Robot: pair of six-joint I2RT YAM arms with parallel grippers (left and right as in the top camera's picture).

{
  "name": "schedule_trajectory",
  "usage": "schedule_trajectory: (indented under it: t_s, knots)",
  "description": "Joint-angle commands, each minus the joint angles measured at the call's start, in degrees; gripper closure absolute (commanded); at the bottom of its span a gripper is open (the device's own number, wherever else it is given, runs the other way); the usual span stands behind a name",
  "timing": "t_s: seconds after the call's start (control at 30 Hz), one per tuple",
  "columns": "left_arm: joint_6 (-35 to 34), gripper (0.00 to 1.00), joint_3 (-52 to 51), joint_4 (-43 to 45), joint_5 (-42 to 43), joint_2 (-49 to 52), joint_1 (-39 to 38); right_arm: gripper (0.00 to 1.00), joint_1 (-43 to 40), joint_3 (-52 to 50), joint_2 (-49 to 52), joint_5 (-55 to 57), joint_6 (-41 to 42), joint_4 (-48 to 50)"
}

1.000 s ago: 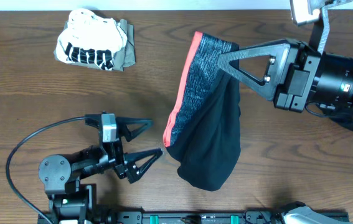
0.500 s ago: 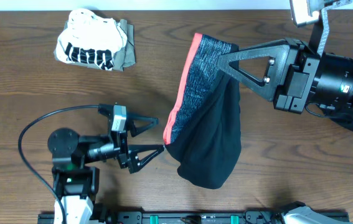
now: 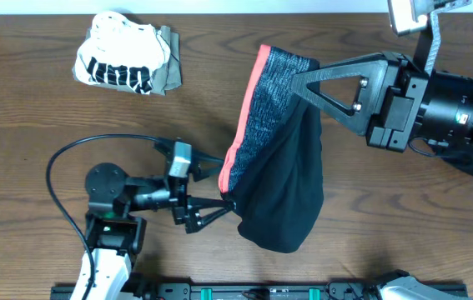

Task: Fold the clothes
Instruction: 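Move the left gripper to the waistband's left corner and grasp it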

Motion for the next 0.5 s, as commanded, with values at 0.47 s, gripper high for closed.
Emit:
schedule_trajectory:
  t_s: [0.47]
  knots:
    - [1.4,0.32,2.4,0.8,-5.0,0.3,-4.3,0.99,0.4,0.5,1.1,-0.6,-2.3,-1.9]
